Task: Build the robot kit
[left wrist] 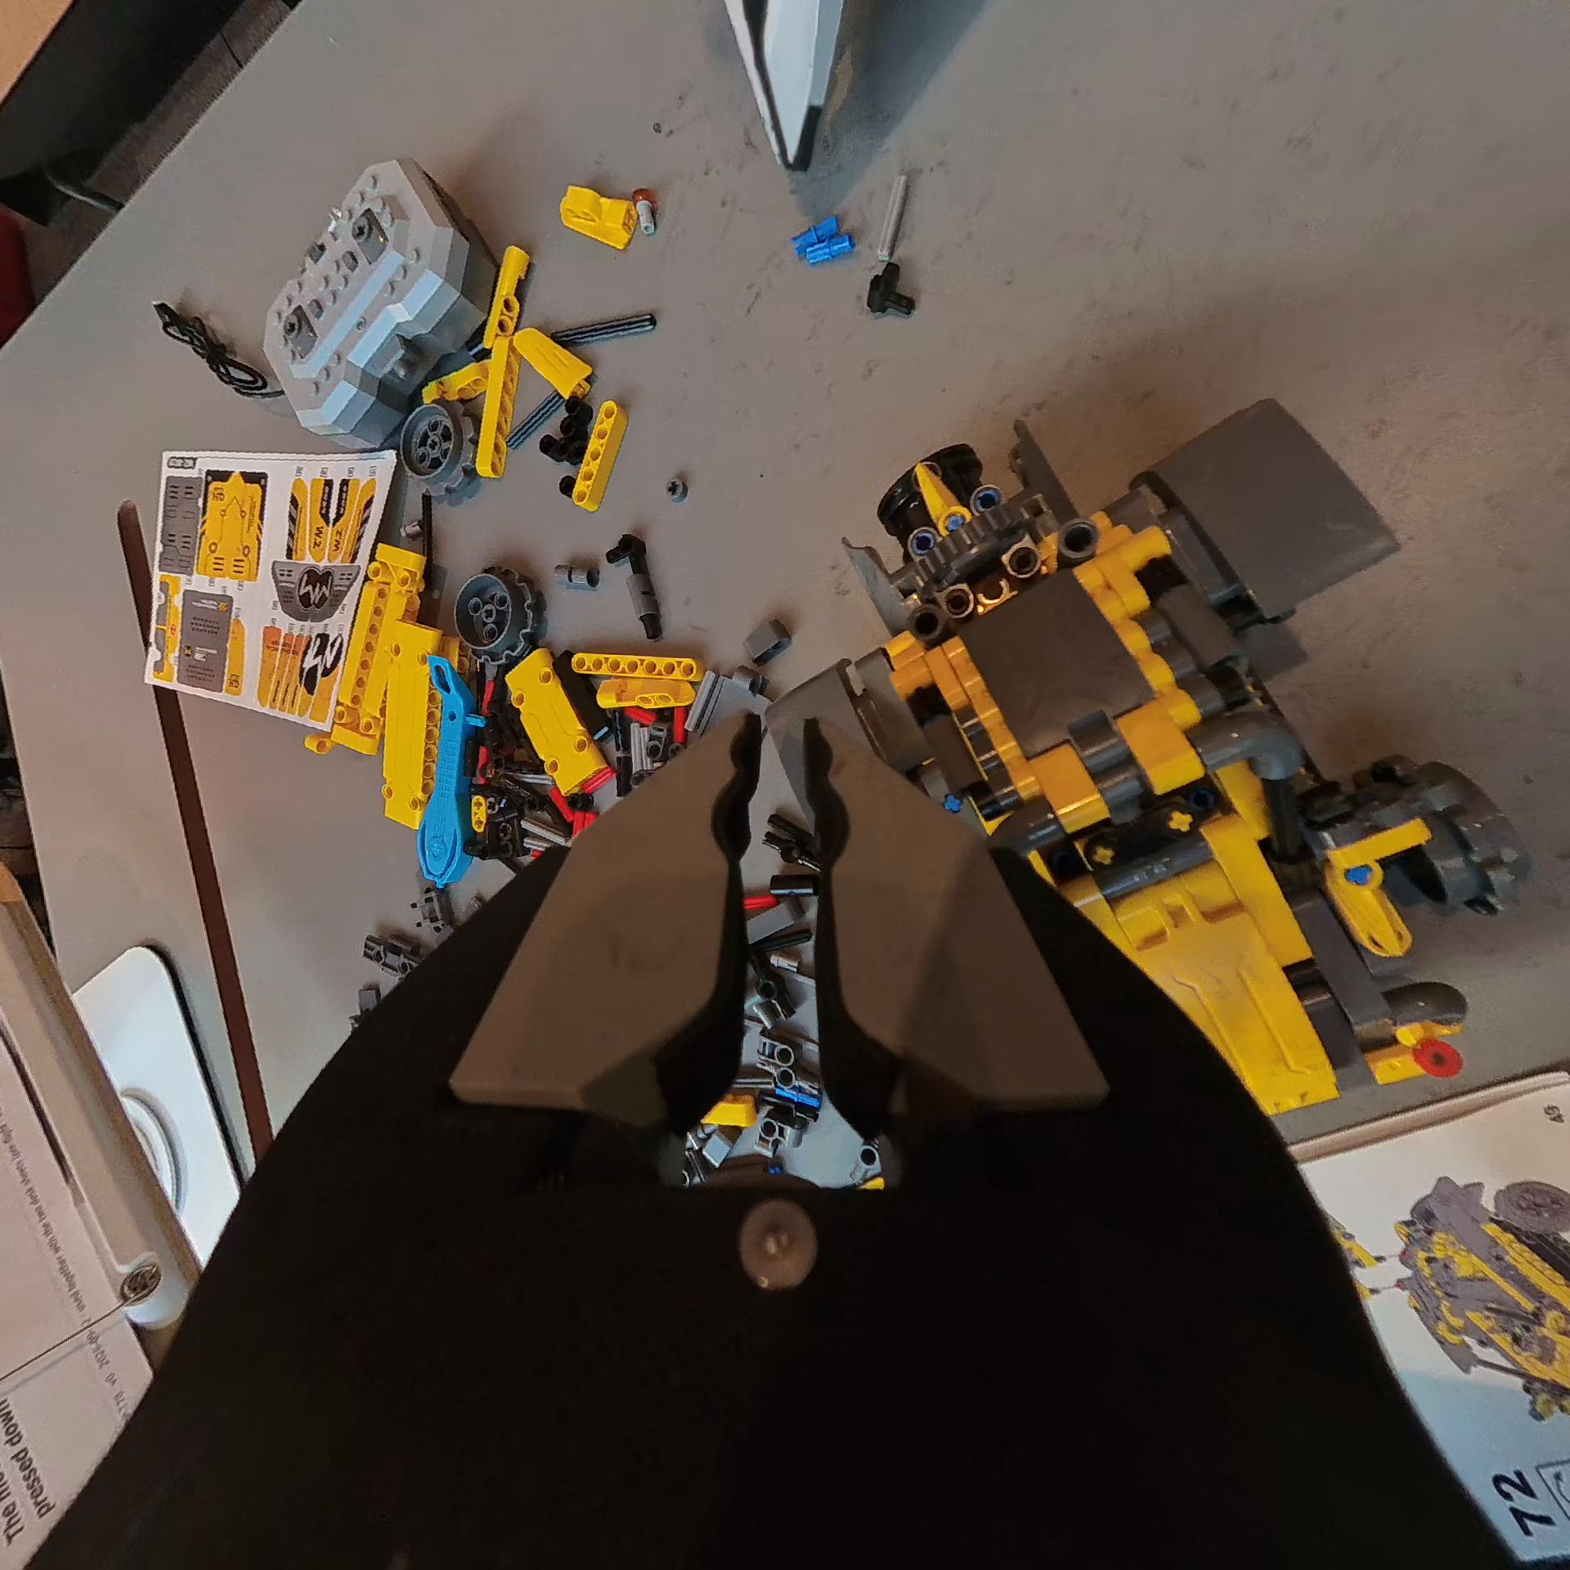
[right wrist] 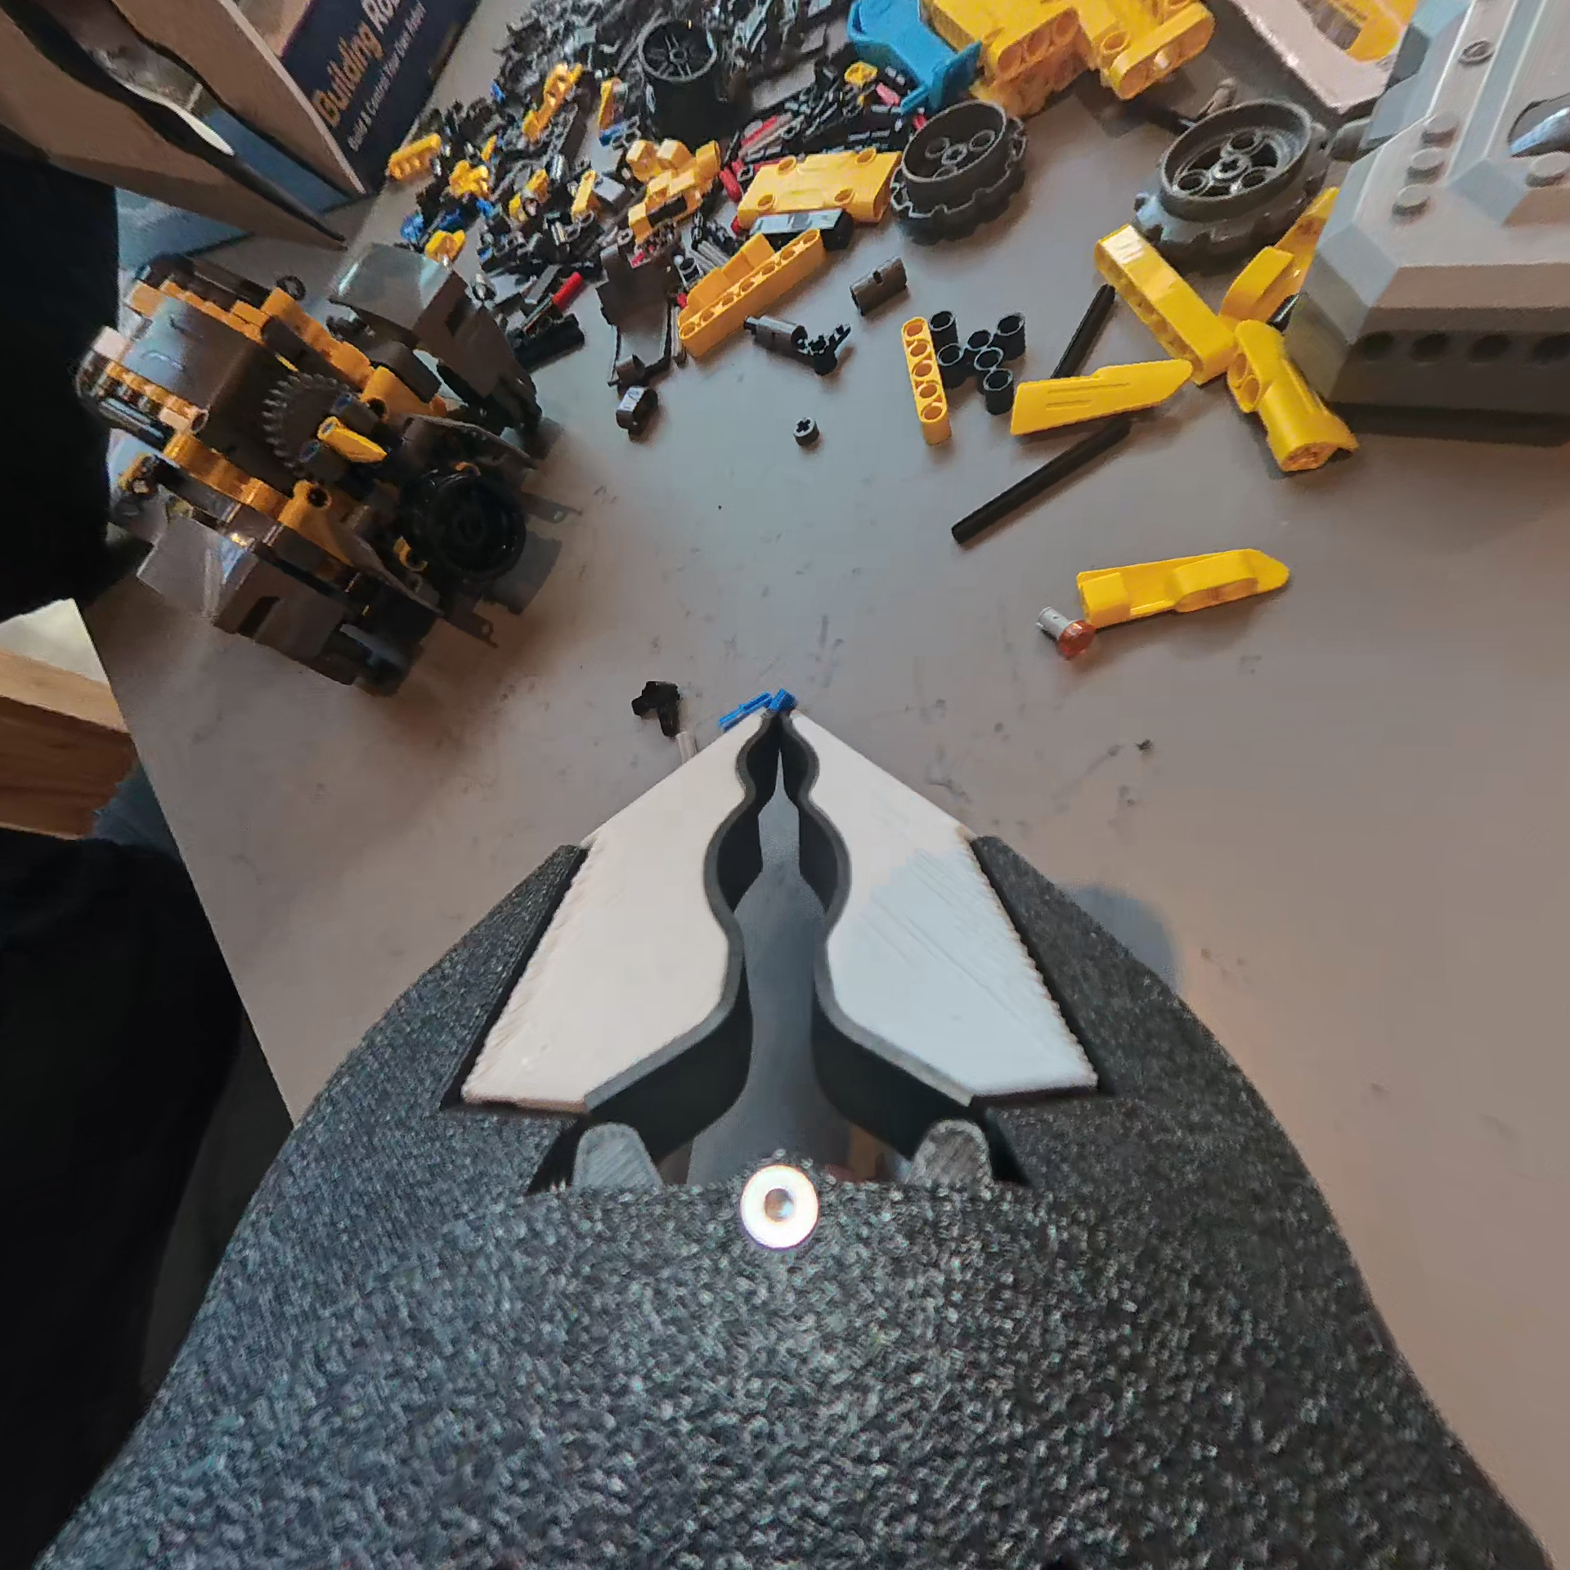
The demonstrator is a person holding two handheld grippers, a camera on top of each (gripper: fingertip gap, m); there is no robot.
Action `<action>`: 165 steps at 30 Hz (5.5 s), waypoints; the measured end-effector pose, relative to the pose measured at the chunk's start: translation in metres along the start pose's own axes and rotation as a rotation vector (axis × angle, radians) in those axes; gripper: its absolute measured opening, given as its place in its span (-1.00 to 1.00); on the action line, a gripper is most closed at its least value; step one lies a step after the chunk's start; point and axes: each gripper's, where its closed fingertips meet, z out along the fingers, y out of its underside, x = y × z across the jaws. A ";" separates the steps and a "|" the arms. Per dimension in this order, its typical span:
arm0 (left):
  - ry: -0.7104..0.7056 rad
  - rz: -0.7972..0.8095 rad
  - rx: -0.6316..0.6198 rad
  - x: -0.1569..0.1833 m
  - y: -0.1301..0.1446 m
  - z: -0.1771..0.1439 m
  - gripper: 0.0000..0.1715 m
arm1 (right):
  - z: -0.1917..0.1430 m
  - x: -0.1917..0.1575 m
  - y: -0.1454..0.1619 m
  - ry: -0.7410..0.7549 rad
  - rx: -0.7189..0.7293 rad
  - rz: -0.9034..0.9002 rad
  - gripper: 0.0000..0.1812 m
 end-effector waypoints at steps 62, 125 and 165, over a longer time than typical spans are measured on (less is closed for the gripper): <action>-0.505 -0.778 0.334 -0.004 0.060 -0.061 -0.45 | -0.050 0.033 -0.047 0.631 0.333 -0.313 -0.19; -0.526 -0.829 0.352 -0.010 0.063 -0.043 -0.65 | 0.036 -0.083 -0.089 0.444 0.499 -0.389 -0.83; -0.529 -0.813 0.326 -0.008 0.065 -0.033 -0.50 | 0.005 -0.031 -0.063 0.539 0.369 -0.319 -0.82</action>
